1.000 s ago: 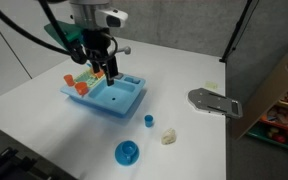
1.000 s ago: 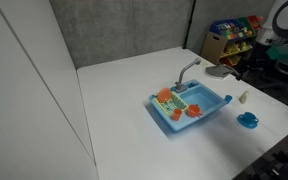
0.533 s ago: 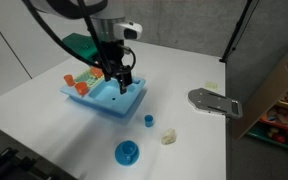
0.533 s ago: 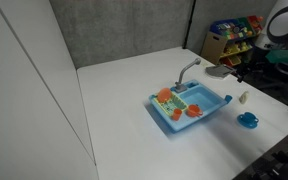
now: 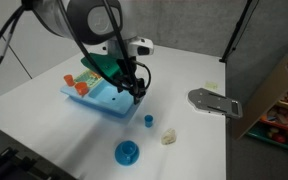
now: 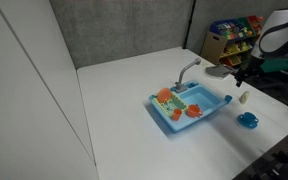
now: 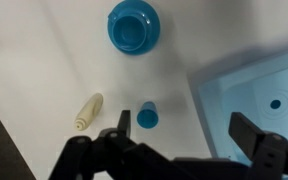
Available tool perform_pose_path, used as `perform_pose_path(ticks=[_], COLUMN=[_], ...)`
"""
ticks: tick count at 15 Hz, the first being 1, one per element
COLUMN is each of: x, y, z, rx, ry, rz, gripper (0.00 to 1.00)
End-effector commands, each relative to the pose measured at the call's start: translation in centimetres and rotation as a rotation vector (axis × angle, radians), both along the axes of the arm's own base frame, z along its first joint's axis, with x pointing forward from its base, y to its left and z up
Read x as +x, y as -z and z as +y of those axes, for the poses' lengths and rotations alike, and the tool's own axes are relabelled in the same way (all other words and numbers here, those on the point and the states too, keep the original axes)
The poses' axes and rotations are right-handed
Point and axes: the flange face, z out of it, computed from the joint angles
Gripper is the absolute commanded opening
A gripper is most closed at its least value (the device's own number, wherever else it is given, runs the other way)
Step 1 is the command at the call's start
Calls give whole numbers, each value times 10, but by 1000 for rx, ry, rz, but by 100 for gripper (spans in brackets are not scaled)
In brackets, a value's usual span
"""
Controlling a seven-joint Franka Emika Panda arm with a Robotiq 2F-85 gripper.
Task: Move the blue cup from the plate to inside the orange cup
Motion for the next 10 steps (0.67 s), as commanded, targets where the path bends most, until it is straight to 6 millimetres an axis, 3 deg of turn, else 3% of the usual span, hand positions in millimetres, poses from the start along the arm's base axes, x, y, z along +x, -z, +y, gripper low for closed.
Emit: perform_pose_path(ticks=[1,7,9,10], x=[5,3,4,-3], y=[18,53,57,57], z=[-17,-30,-33,-25], rx=[-31,-11,-13,-8], ry=[-38,-118,-123,-96], rz=[4,55,83,64], gripper=[100,100,100,100])
